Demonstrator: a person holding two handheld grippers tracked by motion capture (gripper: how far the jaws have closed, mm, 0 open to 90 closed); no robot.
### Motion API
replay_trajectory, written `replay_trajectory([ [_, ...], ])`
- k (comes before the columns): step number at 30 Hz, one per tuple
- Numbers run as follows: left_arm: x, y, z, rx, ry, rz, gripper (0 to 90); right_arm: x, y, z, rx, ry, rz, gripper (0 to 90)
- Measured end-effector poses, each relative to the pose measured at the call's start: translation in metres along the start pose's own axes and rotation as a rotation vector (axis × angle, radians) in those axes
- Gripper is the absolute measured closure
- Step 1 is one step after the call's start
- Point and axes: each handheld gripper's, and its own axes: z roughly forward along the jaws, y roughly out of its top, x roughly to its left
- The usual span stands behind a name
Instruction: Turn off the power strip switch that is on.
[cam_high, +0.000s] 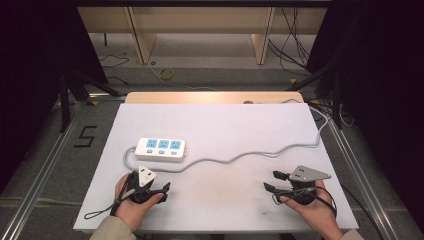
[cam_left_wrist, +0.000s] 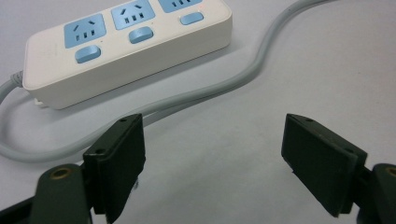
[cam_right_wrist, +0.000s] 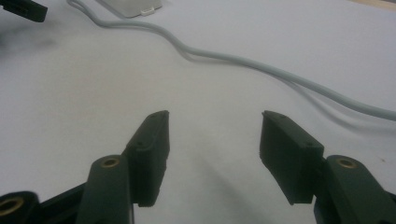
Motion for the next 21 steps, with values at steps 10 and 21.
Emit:
replay_trajectory([
  [10, -0.001, 0.0, -0.001, -0.004, 0.004, 0.0, 21.8, 0.005, 0.006, 0.002, 0.019, 0.035, -0.051, 58.9],
  [21, -0.002, 0.001, 0.001, -0.002, 0.0, -0.006, 22.1, 0.013, 0.016, 0.007, 0.059, 0.028, -0.124, 90.0],
])
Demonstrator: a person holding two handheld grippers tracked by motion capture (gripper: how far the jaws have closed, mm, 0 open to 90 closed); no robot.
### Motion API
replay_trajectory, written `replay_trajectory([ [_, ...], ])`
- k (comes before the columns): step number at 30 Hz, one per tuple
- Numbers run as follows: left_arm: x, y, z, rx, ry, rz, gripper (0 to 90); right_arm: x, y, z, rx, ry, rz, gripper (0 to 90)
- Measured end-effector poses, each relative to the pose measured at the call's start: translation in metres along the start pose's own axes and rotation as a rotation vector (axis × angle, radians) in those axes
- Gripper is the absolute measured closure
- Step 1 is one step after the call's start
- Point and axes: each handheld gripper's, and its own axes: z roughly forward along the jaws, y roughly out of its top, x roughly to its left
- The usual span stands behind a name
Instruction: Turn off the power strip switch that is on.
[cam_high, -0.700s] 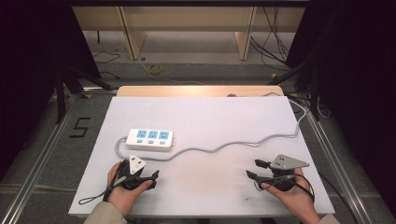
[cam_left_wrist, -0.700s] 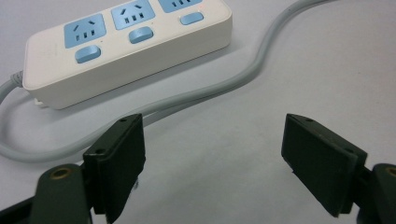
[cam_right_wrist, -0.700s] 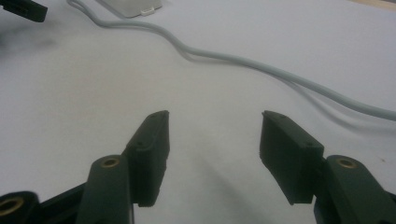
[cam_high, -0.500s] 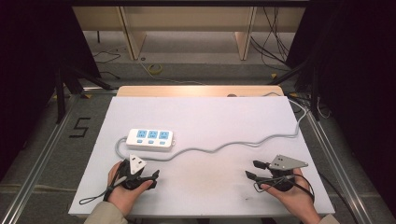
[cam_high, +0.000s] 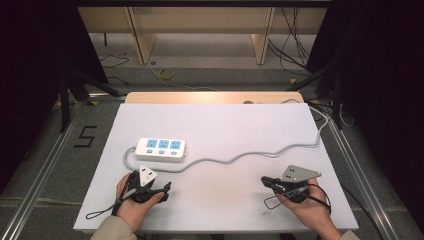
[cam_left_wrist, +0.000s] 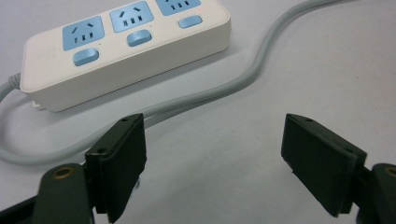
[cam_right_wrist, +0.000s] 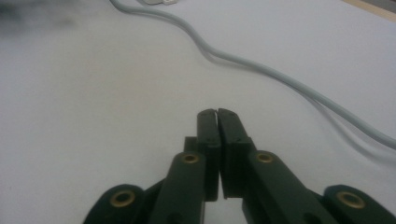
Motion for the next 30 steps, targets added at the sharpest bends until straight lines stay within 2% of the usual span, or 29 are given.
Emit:
replay_trajectory([
  [7, -0.001, 0.0, 0.001, 0.0, 0.001, -0.001, 22.2, 0.0, 0.006, 0.002, 0.023, 0.009, 0.007, 90.0],
  [23, 0.0, 0.001, 0.001, 0.001, 0.002, -0.008, 22.2, 0.005, 0.029, 0.019, 0.045, 0.019, -0.027, 90.0],
  [30, 0.001, 0.001, 0.001, 0.002, 0.003, -0.011, 22.2, 0.004, 0.034, 0.023, 0.052, 0.023, -0.017, 90.0],
])
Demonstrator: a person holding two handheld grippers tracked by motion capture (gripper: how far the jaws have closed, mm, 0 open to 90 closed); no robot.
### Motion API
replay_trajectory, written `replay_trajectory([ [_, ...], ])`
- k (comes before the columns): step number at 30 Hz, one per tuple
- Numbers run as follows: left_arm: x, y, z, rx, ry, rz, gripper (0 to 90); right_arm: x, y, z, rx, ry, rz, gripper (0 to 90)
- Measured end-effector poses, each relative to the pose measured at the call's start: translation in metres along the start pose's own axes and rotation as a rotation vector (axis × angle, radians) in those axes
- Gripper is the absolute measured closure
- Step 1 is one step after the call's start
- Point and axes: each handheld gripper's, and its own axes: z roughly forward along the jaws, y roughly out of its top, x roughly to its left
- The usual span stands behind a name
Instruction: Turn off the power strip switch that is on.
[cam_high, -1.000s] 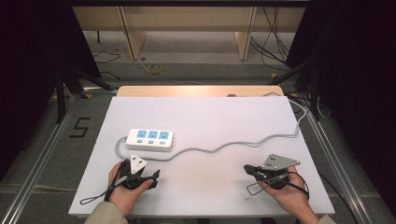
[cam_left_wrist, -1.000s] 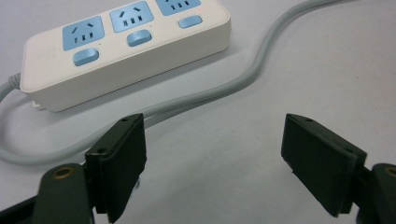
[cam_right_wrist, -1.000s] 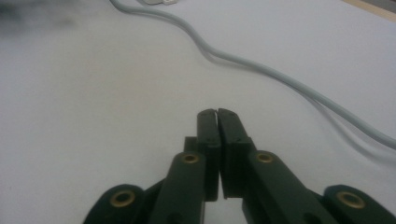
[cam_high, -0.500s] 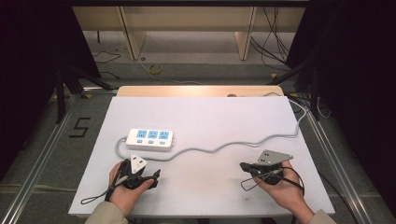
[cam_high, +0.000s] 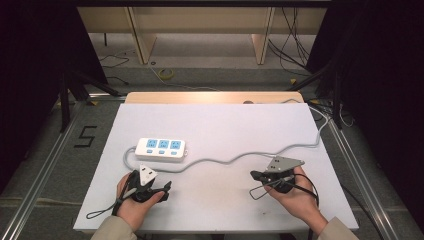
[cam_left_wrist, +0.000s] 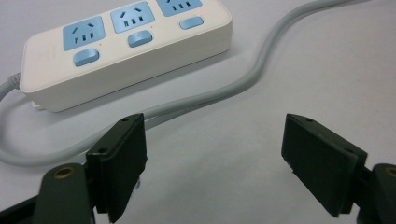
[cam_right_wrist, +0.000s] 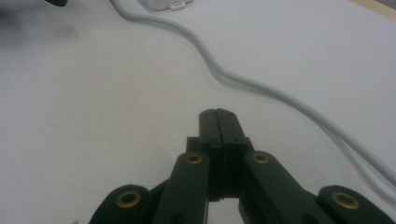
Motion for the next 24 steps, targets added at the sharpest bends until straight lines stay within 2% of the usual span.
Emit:
replay_trajectory([
  [24, -0.001, 0.001, 0.0, -0.006, 0.0, -0.001, 22.4, 0.004, 0.019, 0.014, 0.013, 0.018, -0.015, 90.0],
])
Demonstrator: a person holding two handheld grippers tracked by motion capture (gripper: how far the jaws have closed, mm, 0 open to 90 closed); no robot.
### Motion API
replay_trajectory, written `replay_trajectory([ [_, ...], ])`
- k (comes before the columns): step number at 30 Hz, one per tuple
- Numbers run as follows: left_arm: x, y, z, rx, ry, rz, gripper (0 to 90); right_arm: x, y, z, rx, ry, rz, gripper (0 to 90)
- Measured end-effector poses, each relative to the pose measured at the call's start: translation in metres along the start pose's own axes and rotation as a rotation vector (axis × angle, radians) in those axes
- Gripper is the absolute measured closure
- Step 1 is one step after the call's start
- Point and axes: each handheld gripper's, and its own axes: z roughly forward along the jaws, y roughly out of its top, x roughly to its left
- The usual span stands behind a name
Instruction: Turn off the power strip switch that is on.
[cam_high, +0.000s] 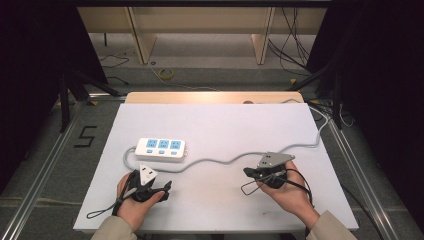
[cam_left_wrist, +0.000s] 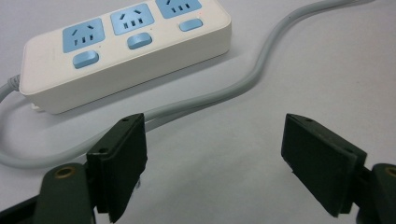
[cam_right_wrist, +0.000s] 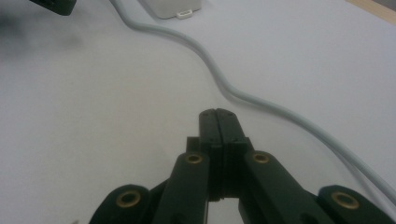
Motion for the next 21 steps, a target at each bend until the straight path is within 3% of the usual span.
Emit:
replay_trajectory([
  [21, 0.0, 0.0, 0.0, -0.002, 0.0, -0.001, 22.4, 0.004, 0.021, 0.017, 0.011, 0.012, -0.014, 90.0],
])
